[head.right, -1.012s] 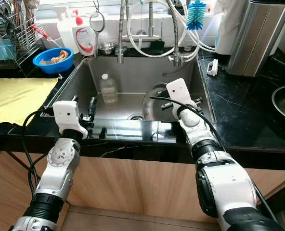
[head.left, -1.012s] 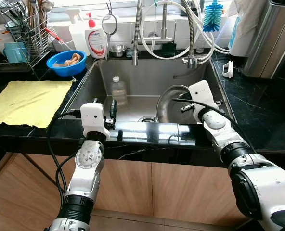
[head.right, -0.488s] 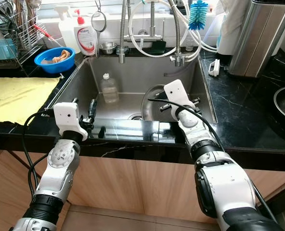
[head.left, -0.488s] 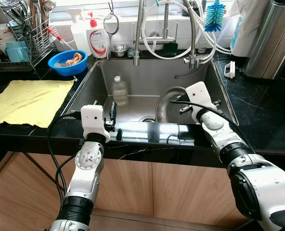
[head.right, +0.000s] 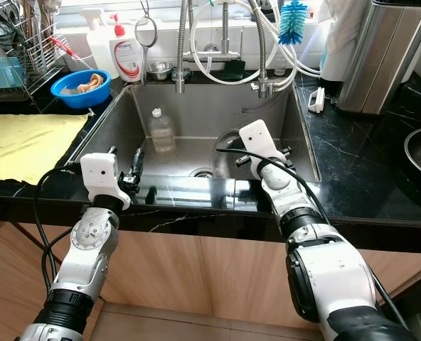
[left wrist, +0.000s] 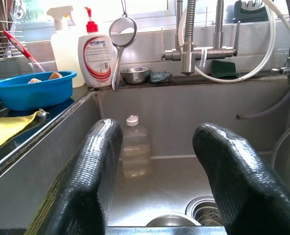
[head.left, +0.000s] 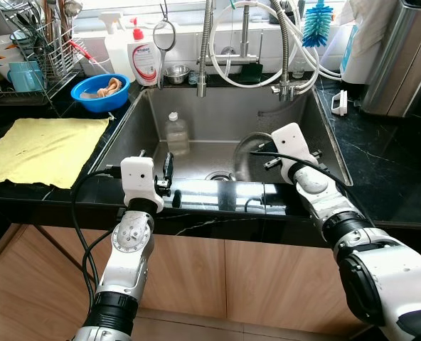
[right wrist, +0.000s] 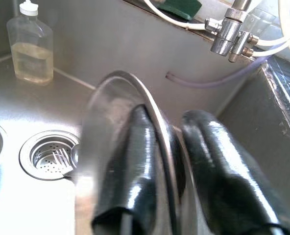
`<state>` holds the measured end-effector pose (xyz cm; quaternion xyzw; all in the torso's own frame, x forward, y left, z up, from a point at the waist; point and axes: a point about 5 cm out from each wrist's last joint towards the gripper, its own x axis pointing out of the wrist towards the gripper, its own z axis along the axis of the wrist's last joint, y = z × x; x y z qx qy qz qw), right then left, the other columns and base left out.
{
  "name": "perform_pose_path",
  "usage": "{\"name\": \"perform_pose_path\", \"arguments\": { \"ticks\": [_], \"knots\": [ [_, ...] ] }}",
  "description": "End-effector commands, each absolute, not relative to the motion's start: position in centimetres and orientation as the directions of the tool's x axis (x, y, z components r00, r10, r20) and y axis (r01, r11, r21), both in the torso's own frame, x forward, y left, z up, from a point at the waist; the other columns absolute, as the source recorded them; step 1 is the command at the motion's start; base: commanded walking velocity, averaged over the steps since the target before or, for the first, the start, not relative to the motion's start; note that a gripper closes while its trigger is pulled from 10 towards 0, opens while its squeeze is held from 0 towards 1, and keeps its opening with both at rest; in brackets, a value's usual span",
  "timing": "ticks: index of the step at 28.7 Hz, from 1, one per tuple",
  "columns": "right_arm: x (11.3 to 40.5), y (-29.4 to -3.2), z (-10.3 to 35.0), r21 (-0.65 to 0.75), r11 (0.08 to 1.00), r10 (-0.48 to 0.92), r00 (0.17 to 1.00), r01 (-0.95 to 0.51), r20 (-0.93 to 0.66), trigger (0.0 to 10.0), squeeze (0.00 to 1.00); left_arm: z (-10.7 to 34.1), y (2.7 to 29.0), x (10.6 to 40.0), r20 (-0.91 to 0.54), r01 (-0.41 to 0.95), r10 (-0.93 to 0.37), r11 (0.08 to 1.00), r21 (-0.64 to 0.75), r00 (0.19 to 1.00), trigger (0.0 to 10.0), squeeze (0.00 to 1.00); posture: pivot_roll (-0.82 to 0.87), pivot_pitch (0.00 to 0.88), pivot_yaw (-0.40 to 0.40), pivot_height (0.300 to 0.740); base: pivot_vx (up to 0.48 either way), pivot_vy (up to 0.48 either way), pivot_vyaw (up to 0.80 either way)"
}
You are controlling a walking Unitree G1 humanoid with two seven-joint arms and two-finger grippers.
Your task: Kitchen organization
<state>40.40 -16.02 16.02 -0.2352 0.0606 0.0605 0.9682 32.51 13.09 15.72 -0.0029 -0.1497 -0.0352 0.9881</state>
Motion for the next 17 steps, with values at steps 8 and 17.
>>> {"name": "perform_pose_path", "arguments": {
  "ticks": [8,17],
  "knots": [
    [40.4,-15.4,15.7,-0.383,0.911,0.102,0.982,-0.156,-0.157,10.0,0.59,16.0,13.3,32.3,0.304,0.075,-0.077,0.997,0.017,0.949,10.0,0.00,-0.08,0.000,0.052,0.740,0.000,0.000,0.00],
    [41.2,-15.9,19.0,-0.308,0.950,0.045,0.999,-0.047,-0.012,10.0,0.00,16.2,13.6,32.3,0.304,0.068,-0.071,0.997,0.021,0.950,10.0,0.00,-0.08,0.000,0.057,0.740,0.000,0.000,0.00]
  ]
}}
